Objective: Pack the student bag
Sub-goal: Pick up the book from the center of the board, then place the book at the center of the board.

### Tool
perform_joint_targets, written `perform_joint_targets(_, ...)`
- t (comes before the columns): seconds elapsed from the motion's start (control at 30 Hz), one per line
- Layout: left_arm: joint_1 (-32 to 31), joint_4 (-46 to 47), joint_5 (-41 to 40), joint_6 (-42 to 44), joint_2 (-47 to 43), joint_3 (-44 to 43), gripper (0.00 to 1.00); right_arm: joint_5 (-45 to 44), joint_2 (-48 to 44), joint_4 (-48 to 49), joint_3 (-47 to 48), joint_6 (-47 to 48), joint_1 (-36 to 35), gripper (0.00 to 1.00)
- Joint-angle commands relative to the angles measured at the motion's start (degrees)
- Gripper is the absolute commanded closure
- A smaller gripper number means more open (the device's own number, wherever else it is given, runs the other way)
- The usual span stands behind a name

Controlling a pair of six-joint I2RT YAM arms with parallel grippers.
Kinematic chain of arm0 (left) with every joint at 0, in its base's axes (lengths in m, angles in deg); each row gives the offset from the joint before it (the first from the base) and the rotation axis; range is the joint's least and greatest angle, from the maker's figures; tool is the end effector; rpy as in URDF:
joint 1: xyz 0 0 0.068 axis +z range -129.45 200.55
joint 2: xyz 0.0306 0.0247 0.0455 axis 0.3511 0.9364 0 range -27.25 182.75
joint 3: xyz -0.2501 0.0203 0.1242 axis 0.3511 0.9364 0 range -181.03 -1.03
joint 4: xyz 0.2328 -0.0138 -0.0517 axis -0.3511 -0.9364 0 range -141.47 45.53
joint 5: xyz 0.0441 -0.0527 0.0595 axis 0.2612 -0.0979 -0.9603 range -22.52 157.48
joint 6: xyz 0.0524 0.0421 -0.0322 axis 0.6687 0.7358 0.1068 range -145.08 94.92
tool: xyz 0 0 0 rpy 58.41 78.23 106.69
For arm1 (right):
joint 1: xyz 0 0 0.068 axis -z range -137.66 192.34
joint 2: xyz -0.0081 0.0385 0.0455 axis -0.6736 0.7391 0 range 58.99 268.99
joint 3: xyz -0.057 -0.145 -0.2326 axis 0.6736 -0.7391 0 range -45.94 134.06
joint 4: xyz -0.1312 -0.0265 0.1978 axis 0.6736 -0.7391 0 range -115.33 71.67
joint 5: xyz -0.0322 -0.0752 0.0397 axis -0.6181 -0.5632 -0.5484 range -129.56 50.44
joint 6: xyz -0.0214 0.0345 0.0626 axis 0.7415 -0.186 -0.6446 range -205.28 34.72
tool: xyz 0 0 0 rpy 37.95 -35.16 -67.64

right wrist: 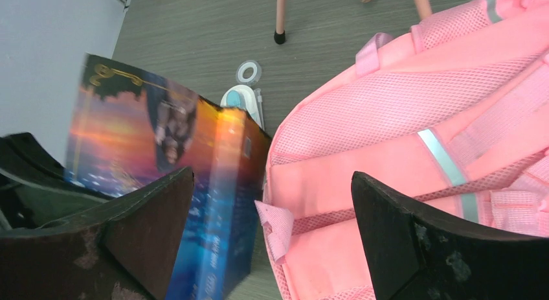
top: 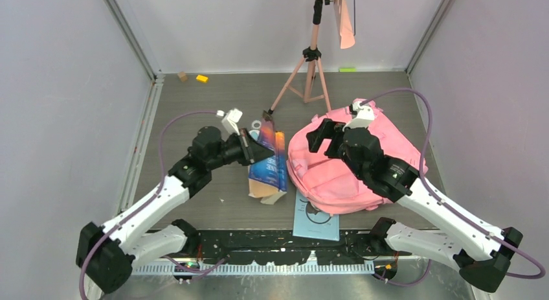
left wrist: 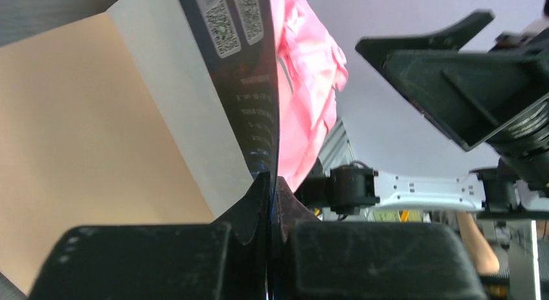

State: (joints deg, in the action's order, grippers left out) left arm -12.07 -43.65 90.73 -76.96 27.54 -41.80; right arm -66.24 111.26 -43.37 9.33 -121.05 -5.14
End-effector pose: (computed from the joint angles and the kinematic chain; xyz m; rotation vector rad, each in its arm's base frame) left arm 0.1722 -0.1395 0.3099 -0.0129 2.0202 -1.3661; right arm 0.1502 0.1223 0.3507 0.1092 1.9445 0.5203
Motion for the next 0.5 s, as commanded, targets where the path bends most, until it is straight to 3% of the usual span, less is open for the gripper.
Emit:
perform_joint_targets(0.0,-7.1,18.4,-0.8,1.1,4.7,-6.5,1.00,-3.9,-2.4,0.6,-1.1,-1.1,0.2,0.02)
perform_joint_targets(0.2,-8.2,27.9,-1.2,-0.9,7.6,-0.3,1.00,-1.8,-2.8,-0.1,-2.7,-3.7,0.2,0.02)
perform_joint_targets(0.47,-8.2,29.4,-11.0,-2.7,-1.3,17.8,1.00,6.5,0.9,0.0,-4.6,-5.1,0.1,0.05)
